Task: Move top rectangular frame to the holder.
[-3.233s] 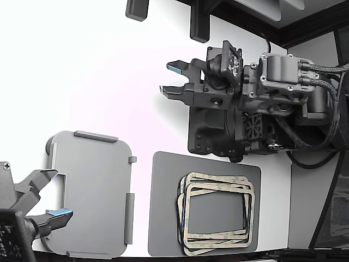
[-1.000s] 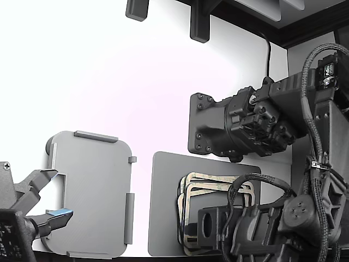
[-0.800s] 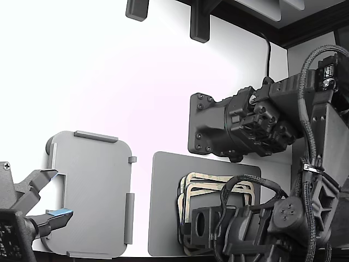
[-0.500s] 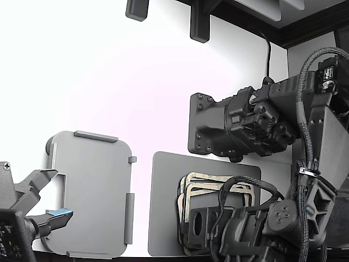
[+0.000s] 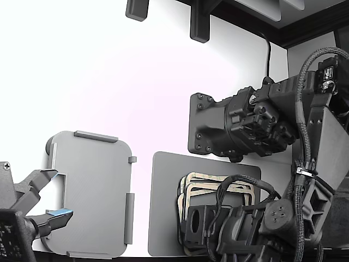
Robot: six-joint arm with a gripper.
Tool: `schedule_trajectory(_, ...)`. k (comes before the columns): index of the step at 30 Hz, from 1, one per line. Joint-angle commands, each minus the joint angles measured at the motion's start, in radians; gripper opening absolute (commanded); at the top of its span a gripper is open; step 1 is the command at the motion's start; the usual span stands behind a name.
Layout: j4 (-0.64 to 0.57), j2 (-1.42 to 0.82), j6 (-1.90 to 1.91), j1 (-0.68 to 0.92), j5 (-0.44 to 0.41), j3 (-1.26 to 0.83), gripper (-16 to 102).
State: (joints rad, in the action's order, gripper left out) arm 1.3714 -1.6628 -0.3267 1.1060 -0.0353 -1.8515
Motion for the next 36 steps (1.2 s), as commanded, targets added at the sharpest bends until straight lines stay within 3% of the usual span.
schedule_trajectory(1, -0.008, -0.015, 0.005, -0.008, -0.005, 0.018, 52)
schedule_trajectory(36, -0.017, -0.008, 0.021, -0.006, -0.011, 0.008, 33)
